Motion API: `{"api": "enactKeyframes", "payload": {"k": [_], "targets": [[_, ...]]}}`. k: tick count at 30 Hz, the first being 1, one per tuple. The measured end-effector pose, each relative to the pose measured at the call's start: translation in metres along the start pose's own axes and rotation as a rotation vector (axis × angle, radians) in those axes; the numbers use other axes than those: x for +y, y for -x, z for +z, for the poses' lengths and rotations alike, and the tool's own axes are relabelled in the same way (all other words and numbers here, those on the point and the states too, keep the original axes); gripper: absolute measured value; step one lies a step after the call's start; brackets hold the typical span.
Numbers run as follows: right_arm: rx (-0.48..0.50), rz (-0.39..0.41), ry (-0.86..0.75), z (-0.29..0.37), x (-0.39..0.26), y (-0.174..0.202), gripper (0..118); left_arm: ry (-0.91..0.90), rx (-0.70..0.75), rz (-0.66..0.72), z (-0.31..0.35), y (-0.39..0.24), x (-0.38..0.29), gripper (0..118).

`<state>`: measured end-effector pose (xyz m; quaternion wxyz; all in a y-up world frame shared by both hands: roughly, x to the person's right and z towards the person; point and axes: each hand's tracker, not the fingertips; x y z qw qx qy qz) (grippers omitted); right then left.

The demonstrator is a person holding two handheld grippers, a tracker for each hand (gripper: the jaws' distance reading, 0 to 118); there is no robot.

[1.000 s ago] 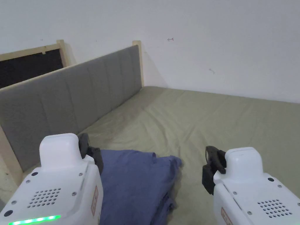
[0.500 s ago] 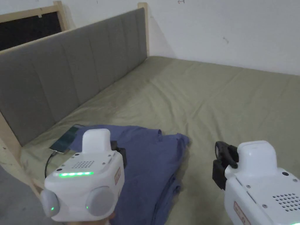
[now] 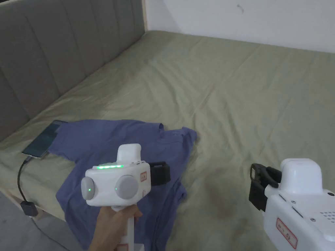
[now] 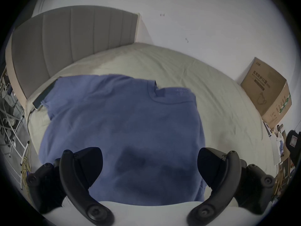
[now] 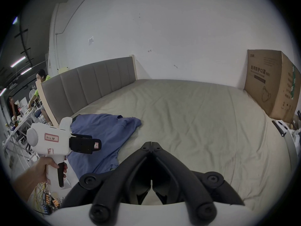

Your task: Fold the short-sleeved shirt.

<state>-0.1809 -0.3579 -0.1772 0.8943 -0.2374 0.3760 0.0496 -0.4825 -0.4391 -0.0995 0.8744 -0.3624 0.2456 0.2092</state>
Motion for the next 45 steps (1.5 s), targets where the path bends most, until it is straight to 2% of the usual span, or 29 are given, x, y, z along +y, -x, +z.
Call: {"api": "enactKeyframes", "payload": {"k": [5,8,10,11,12,14,17,18,19,24,28,29,32,37,41,43,45], "targets": [[-0.004,0.013,0.029,-0.004,-0.007,-0.002,0,0.085,0.043,-0.015,-0.031,-0.007,-0.005,114],[-0.001,0.014,0.052,-0.008,-0.011,-0.004,0,0.103,0.112,-0.086,-0.042,-0.015,-0.007,114],[0.008,-0.001,0.065,-0.008,-0.015,-0.005,0,0.109,0.129,-0.012,-0.039,-0.015,-0.001,107],[0.011,-0.008,0.071,-0.008,-0.016,-0.006,0,0.095,0.150,-0.001,-0.038,-0.013,0.003,97],[0.013,-0.013,0.076,-0.008,-0.017,-0.006,0,0.086,0.174,0.001,-0.037,-0.011,0.005,75],[0.013,-0.023,0.082,-0.007,-0.019,-0.007,0,0.096,0.173,0.002,-0.039,-0.006,0.010,54],[0.006,-0.041,0.080,-0.001,-0.020,-0.011,0,0.060,0.271,-0.003,-0.039,-0.006,0.006,2],[0.004,-0.045,0.080,0.001,-0.020,-0.012,0,0.066,0.203,0.066,-0.043,-0.001,0.003,2],[-0.003,-0.047,0.076,0.004,-0.020,-0.015,0,0.054,0.203,0.119,-0.042,0.002,0.002,2],[-0.053,-0.053,0.060,0.023,-0.018,-0.033,0,0.097,0.167,0.118,-0.028,0.008,0.019,2],[-0.090,-0.113,0.048,0.039,-0.017,-0.051,0,0.061,0.062,0.293,-0.001,0.019,0.029,2],[-0.097,-0.124,0.043,0.042,-0.017,-0.056,0,0.058,0.062,0.294,0.006,0.020,0.032,2],[-0.128,-0.157,0.021,0.052,-0.016,-0.067,0,0.019,0.097,0.178,0.029,0.012,0.043,2],[-0.141,-0.206,-0.012,0.066,-0.011,-0.082,0,-0.019,0.013,0.213,0.056,0.004,0.058,2],[-0.167,-0.208,-0.042,0.079,-0.006,-0.090,0,-0.117,-0.009,0.092,0.091,-0.024,0.091,2],[-0.174,-0.229,-0.060,0.085,-0.005,-0.096,0,-0.169,-0.071,0.084,0.112,-0.039,0.112,2],[-0.179,-0.252,-0.073,0.091,-0.004,-0.102,0,-0.216,-0.092,0.019,0.131,-0.061,0.134,2]]}}
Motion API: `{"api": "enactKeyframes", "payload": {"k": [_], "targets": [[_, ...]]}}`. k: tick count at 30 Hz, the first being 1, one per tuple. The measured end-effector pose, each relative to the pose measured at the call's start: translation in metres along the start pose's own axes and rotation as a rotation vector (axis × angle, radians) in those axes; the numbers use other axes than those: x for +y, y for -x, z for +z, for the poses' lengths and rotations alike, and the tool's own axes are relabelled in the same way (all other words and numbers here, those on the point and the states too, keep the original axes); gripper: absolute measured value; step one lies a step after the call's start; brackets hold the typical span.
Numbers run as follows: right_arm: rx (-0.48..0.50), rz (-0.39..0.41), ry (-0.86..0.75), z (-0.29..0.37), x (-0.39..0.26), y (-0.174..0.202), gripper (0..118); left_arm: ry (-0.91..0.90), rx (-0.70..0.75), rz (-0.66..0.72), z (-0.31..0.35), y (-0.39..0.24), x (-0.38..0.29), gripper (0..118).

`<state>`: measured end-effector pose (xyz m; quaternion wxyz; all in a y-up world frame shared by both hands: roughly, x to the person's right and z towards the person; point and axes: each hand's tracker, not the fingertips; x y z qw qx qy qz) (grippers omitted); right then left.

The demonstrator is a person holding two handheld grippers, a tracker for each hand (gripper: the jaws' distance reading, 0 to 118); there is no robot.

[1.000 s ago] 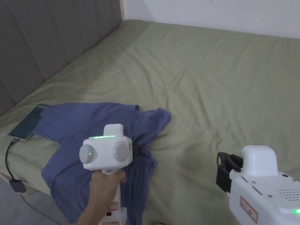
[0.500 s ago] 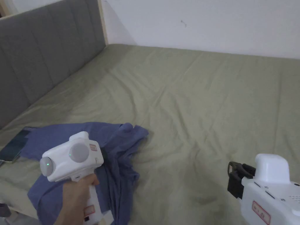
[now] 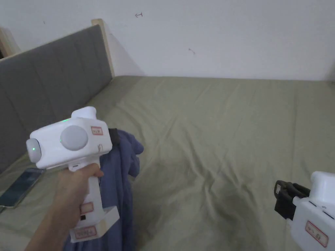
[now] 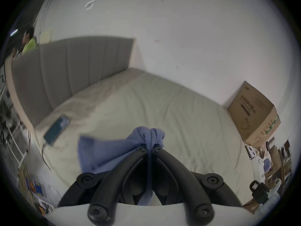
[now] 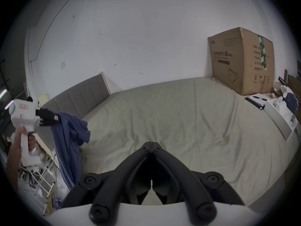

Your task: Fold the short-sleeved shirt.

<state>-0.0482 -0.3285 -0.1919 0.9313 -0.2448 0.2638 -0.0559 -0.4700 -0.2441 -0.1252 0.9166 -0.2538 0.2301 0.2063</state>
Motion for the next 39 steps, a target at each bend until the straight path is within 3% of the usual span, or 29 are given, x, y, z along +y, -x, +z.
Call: {"api": "enactKeyframes", "payload": {"k": [7,10,13,17,20,26,29,33,37,38,39], "targets": [[-0.058,-0.042,-0.053,0.024,0.010,-0.028,0,-0.127,-0.218,-0.139,0.050,-0.114,0.067,2],[-0.100,-0.058,-0.077,0.037,0.017,-0.046,0,-0.193,-0.304,-0.279,0.071,-0.176,0.080,2],[-0.159,-0.078,-0.109,0.053,0.023,-0.067,0,-0.209,-0.490,-0.305,0.090,-0.232,0.084,2],[-0.234,-0.110,-0.137,0.078,0.024,-0.098,0,-0.218,-0.620,-0.371,0.092,-0.296,0.056,1],[-0.306,-0.132,-0.137,0.093,0.017,-0.121,0,-0.078,-0.686,-0.375,0.060,-0.329,0.012,1],[-0.393,-0.260,-0.093,0.110,-0.009,-0.166,0,0.313,-0.603,-0.475,-0.068,-0.359,-0.137,1],[-0.427,-0.271,-0.060,0.113,-0.023,-0.180,0,0.493,-0.557,-0.519,-0.107,-0.352,-0.216,1],[-0.454,-0.295,-0.014,0.109,-0.036,-0.193,0,0.540,-0.537,-0.542,-0.119,-0.337,-0.267,1],[-0.449,-0.329,0.002,0.100,-0.039,-0.197,0,0.515,-0.526,-0.540,-0.122,-0.336,-0.262,3],[-0.443,-0.328,0.007,0.098,-0.039,-0.195,0,0.516,-0.538,-0.556,-0.122,-0.337,-0.261,6],[-0.438,-0.323,0.012,0.095,-0.039,-0.193,0,0.512,-0.539,-0.591,-0.121,-0.338,-0.260,18]]}}
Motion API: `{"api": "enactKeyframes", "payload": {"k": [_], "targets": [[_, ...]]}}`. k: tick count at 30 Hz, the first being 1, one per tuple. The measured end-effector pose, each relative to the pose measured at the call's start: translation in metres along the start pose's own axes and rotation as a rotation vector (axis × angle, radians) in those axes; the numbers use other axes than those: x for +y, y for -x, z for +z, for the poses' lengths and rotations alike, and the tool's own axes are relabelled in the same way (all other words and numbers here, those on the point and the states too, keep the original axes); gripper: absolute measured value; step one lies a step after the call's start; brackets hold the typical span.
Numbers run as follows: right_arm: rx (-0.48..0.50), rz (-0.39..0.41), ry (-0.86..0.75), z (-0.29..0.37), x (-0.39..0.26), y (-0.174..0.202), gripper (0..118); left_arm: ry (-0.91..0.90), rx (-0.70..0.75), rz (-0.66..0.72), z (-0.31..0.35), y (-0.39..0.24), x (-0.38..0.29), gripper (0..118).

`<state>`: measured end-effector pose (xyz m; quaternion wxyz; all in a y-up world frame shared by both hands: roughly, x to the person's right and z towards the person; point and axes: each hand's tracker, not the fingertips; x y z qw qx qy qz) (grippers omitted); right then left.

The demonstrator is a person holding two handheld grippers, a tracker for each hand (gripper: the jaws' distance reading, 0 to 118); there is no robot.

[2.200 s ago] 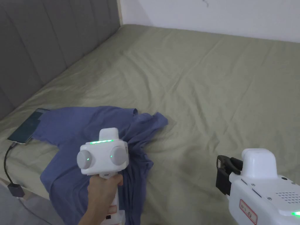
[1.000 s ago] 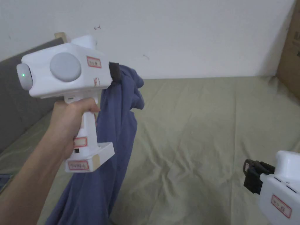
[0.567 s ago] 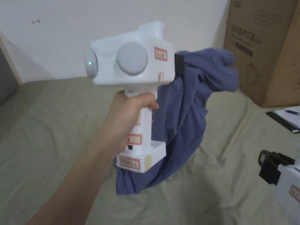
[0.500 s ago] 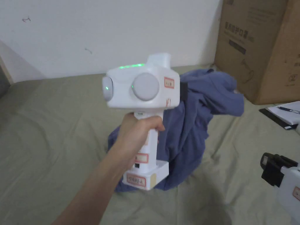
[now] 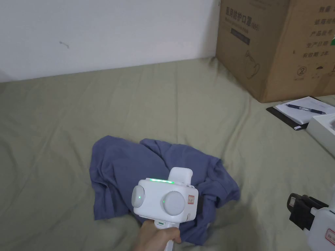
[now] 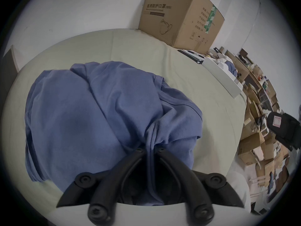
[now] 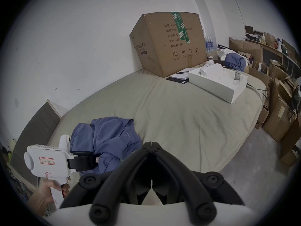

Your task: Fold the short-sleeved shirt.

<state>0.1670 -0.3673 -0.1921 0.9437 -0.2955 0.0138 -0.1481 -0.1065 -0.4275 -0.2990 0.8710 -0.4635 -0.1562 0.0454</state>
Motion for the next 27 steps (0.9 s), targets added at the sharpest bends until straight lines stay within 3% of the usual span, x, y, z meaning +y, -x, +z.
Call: {"api": "enactKeyframes", "payload": {"k": [2,3,4,5,9,13,15,17,20,21,23,24,27], "targets": [[0.015,0.021,0.009,-0.003,-0.002,0.008,0,-0.026,0.031,-0.052,0.008,-0.001,-0.002,60],[0.021,0.027,0.012,-0.003,-0.002,0.010,0,-0.033,0.032,-0.061,0.012,-0.001,-0.003,92],[0.032,0.036,0.017,-0.004,-0.003,0.014,0,-0.041,0.028,-0.063,0.018,0.001,-0.004,109],[0.042,0.045,0.021,-0.004,-0.004,0.018,0,-0.048,0.024,-0.068,0.026,0.004,-0.005,118],[0.070,0.081,0.030,-0.002,-0.007,0.033,0,-0.089,-0.003,-0.154,0.066,0.016,-0.006,118],[0.110,0.095,0.034,0.002,-0.006,0.046,0,-0.107,0.152,-0.283,0.106,0.027,-0.015,118],[0.128,0.114,0.028,0.005,-0.006,0.054,0,-0.130,0.182,-0.210,0.122,0.040,-0.020,118],[0.145,0.135,0.028,0.008,-0.006,0.061,0,-0.190,0.183,-0.094,0.144,0.057,-0.027,108],[0.172,0.155,0.038,0.007,-0.006,0.070,0,-0.265,0.225,0.026,0.166,0.078,-0.042,38],[0.183,0.160,0.043,0.006,-0.006,0.072,0,-0.283,0.247,0.033,0.170,0.083,-0.047,25],[0.204,0.171,0.058,-0.001,-0.003,0.078,0,-0.296,0.295,0.047,0.173,0.091,-0.057,19],[0.212,0.178,0.063,-0.004,-0.002,0.081,0,-0.286,0.292,0.042,0.172,0.095,-0.059,3],[0.262,0.224,0.107,-0.024,0.009,0.092,0,-0.277,0.317,0.077,0.170,0.112,-0.063,0]]}}
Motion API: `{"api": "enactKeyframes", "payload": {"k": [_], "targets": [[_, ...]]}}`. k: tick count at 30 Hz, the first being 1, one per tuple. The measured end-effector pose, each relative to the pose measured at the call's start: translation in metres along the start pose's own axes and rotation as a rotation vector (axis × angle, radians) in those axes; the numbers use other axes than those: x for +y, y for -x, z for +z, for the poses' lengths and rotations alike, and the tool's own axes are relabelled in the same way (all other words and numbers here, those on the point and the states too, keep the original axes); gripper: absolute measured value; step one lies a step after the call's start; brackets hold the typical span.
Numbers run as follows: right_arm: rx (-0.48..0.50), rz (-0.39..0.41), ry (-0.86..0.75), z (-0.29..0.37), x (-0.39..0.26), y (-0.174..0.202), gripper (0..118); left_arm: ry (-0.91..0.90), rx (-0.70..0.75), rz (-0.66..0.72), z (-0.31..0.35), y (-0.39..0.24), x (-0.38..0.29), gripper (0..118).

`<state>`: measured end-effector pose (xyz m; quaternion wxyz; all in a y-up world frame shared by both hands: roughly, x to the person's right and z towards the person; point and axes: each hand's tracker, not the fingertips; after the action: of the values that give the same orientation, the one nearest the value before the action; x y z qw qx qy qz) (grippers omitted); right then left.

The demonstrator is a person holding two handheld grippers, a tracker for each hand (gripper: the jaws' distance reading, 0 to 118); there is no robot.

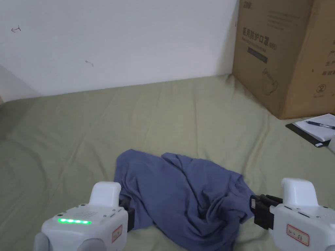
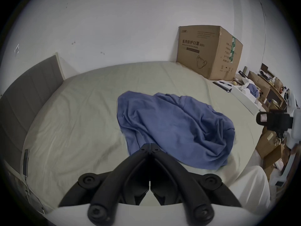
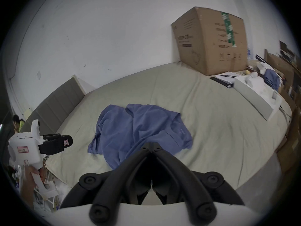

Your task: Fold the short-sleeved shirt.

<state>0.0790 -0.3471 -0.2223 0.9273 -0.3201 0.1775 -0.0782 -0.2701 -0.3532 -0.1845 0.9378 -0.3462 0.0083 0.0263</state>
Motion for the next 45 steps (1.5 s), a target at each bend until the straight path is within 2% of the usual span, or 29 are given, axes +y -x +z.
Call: {"api": "enactKeyframes", "payload": {"k": [3,5,6,7,8,9,10,11,13,15,17,20,22,24,25,26,27,28,29,31,35,36,37,38,39,40,45], "targets": [[0.049,0.089,0.069,-0.034,0.023,0.002,0,0.037,-0.007,0.021,-0.017,0.010,-0.002,0],[0.086,0.088,0.128,-0.063,0.042,0.002,0,0.048,-0.007,0.039,-0.027,0.017,-0.001,0],[0.103,0.086,0.174,-0.079,0.052,0.000,11,0.053,-0.007,0.053,-0.031,0.020,0.000,0],[0.126,0.084,0.190,-0.095,0.061,-0.001,31,0.061,-0.010,0.062,-0.037,0.022,0.000,0],[0.171,0.100,0.217,-0.114,0.070,-0.003,58,0.061,-0.012,0.072,-0.042,0.025,0.002,0],[0.194,0.117,0.240,-0.131,0.078,-0.005,96,0.063,-0.011,0.078,-0.045,0.028,0.003,0],[0.189,0.135,0.273,-0.151,0.086,-0.006,109,0.064,-0.010,0.081,-0.048,0.031,0.006,0],[0.152,0.176,0.321,-0.171,0.095,-0.004,110,0.060,-0.006,0.084,-0.051,0.032,0.007,0],[0.142,0.266,0.324,-0.204,0.108,-0.003,107,0.032,-0.014,0.092,-0.054,0.038,0.010,0],[0.115,0.320,0.358,-0.239,0.119,-0.004,107,0.038,-0.009,0.104,-0.062,0.042,0.013,0],[0.079,0.328,0.389,-0.271,0.127,-0.005,107,0.047,-0.009,0.112,-0.071,0.047,0.017,0],[0.118,0.320,0.444,-0.308,0.129,-0.007,103,0.057,-0.005,0.127,-0.084,0.053,0.020,0],[0.134,0.330,0.505,-0.325,0.122,-0.006,89,0.060,-0.005,0.132,-0.092,0.057,0.022,0],[0.155,0.389,0.573,-0.337,0.106,-0.001,57,0.065,0.002,0.136,-0.099,0.058,0.023,0],[0.097,0.480,0.526,-0.336,0.099,0.004,54,0.071,0.003,0.135,-0.101,0.059,0.024,0],[0.118,0.485,0.482,-0.329,0.099,0.008,50,0.075,0.004,0.132,-0.103,0.060,0.025,0],[0.137,0.450,0.498,-0.324,0.104,0.008,27,0.078,0.007,0.127,-0.105,0.060,0.025,0],[0.156,0.418,0.494,-0.323,0.108,0.007,9,0.079,0.009,0.123,-0.106,0.061,0.026,0],[0.165,0.376,0.507,-0.323,0.109,0.005,8,0.081,0.009,0.124,-0.107,0.062,0.028,0],[0.173,0.407,0.514,-0.322,0.116,-0.003,8,0.081,0.007,0.132,-0.108,0.063,0.031,0],[0.174,0.393,0.485,-0.307,0.124,-0.010,8,0.079,0.000,0.137,-0.114,0.067,0.046,3],[0.178,0.388,0.480,-0.303,0.127,-0.012,8,0.084,0.005,0.129,-0.118,0.068,0.052,16],[0.185,0.381,0.469,-0.300,0.130,-0.015,8,0.083,-0.005,0.119,-0.122,0.070,0.058,38],[0.188,0.373,0.459,-0.295,0.133,-0.016,8,0.069,-0.031,0.113,-0.128,0.071,0.066,65],[0.189,0.367,0.451,-0.291,0.135,-0.019,8,0.072,-0.052,0.102,-0.135,0.073,0.075,102],[0.191,0.360,0.443,-0.287,0.137,-0.021,8,0.084,-0.053,0.101,-0.144,0.074,0.085,115],[0.185,0.345,0.420,-0.272,0.138,-0.030,8,0.097,-0.043,0.121,-0.204,0.087,0.137,118]]}}
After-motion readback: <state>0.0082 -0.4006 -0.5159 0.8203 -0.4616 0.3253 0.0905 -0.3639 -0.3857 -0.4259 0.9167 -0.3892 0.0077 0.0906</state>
